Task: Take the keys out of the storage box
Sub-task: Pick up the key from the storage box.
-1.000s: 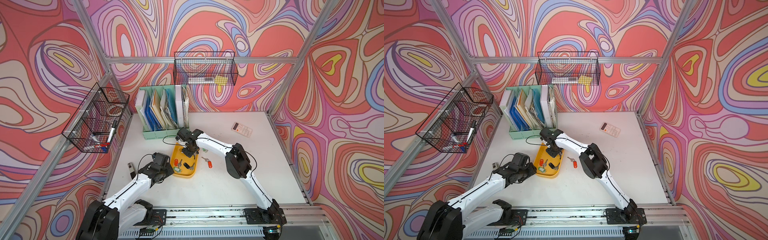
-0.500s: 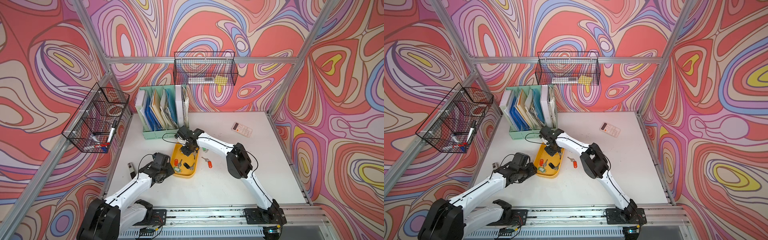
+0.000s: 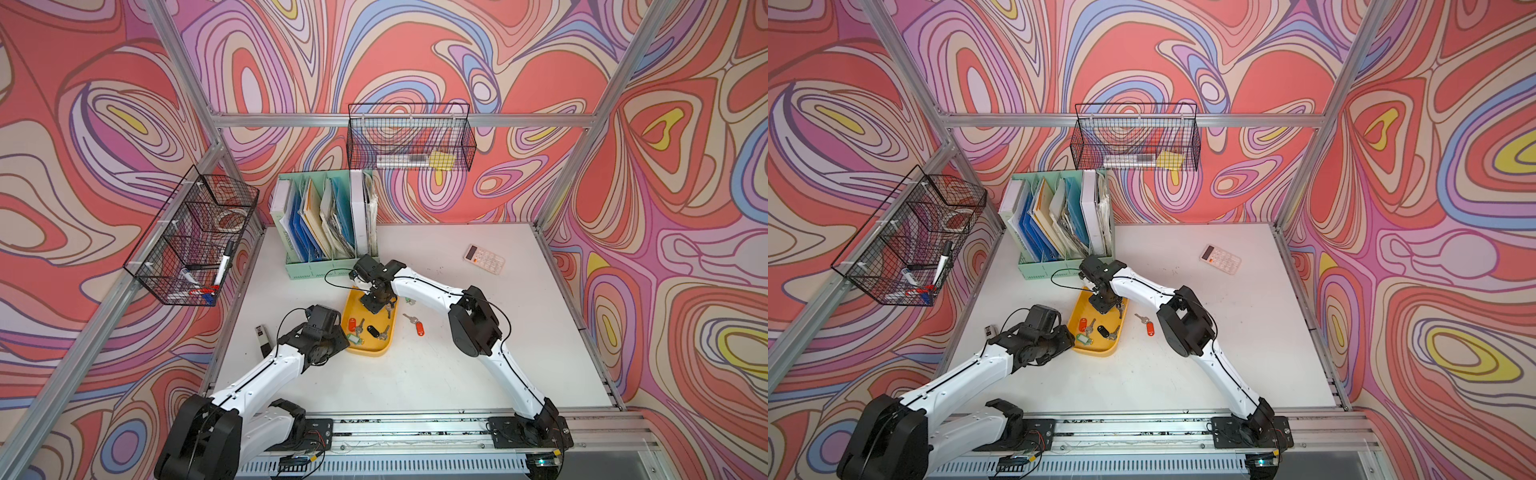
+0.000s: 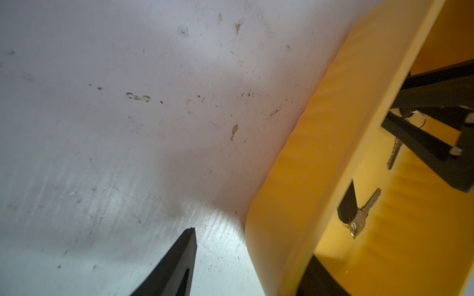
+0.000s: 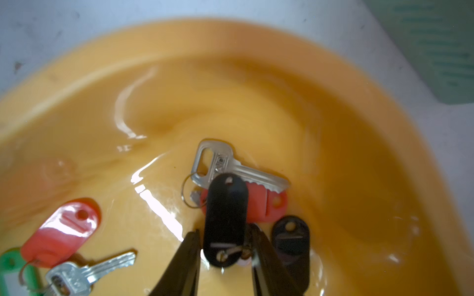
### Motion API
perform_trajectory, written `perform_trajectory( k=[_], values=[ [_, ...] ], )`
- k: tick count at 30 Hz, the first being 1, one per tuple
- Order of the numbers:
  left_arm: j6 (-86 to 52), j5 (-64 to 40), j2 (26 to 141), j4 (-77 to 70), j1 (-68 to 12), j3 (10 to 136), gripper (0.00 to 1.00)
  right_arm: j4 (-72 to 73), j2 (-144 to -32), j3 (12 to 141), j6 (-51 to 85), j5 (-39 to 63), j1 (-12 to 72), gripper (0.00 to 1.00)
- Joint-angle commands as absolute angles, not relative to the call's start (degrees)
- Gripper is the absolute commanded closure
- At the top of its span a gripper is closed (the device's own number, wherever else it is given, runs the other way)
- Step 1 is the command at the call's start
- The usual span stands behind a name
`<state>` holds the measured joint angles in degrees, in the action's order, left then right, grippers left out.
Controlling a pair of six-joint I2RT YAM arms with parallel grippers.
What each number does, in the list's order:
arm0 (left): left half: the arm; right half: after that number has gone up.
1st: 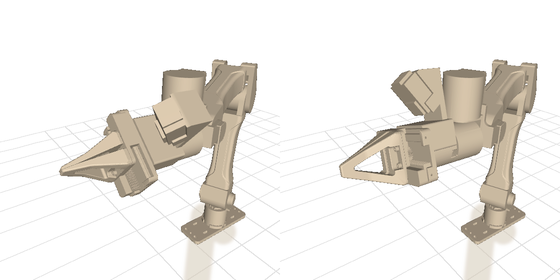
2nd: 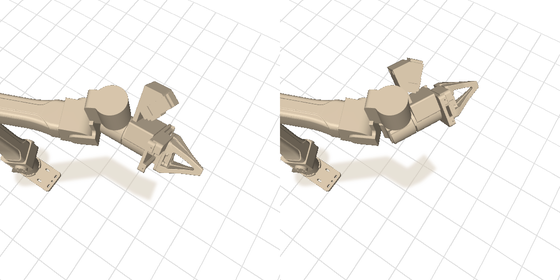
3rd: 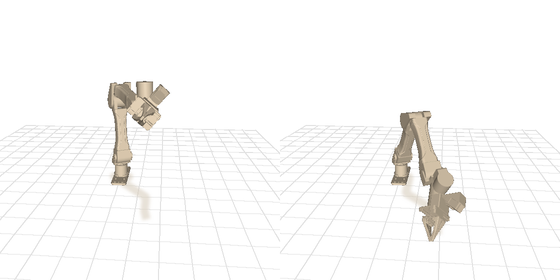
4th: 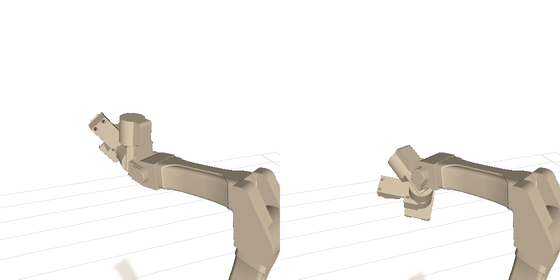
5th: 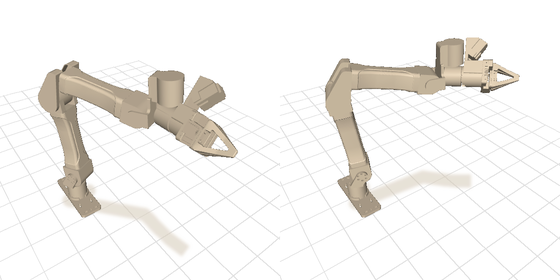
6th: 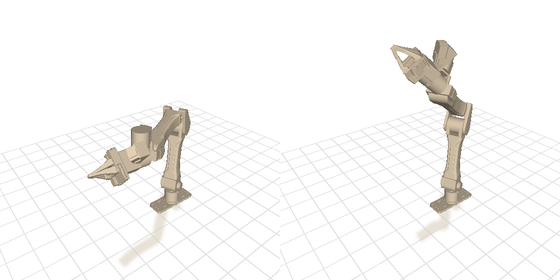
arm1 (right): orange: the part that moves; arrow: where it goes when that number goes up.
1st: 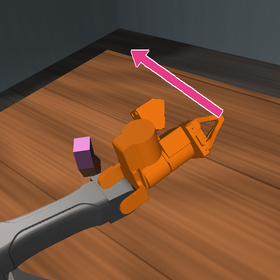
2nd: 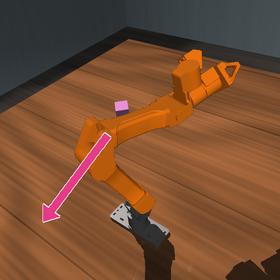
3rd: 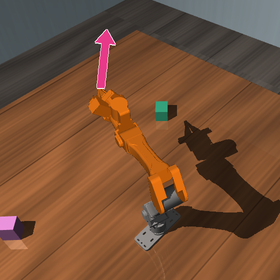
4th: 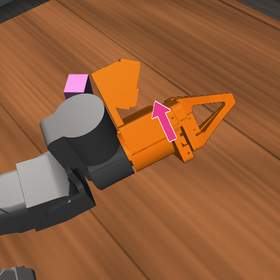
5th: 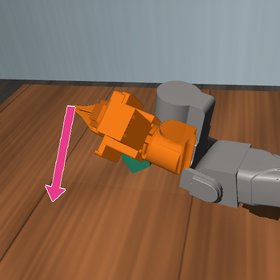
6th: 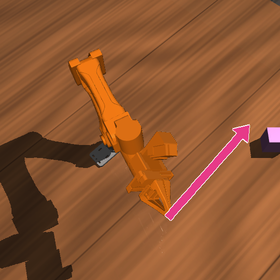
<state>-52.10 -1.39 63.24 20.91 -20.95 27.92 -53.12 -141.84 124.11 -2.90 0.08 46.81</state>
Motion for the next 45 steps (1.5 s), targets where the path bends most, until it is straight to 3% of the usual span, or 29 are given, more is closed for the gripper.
perform_trajectory(
  k=[1, 14, 29, 36, 45],
  values=[
    [-51.6, -1.4, 63.6, 21.2, -20.6, 29.0, 0.41, -53.6, -142.9, 124.2, -2.5, 0.5, 46.5, 0.7],
    [-51.8, 0.0, 62.3, 22.0, -20.6, 29.0, 0.4, -51.0, -136.5, 119.9, -2.2, 1.0, 46.6, 1.0],
    [-51.8, 0.5, 62.0, 21.7, -20.6, 29.0, 0.38, -48.6, -130.6, 116.7, -1.1, 2.3, 46.6, 1.0],
    [-52.0, 0.7, 62.1, 20.3, -20.5, 29.0, 0.33, -48.3, -121.1, 112.1, -0.2, 5.9, 46.6, 1.0],
    [-49.6, 1.8, 61.5, 18.7, -19.5, 34.5, 0.19, -51.4, -104.2, 97.5, 3.1, 8.5, 46.0, 1.0]
  ],
)
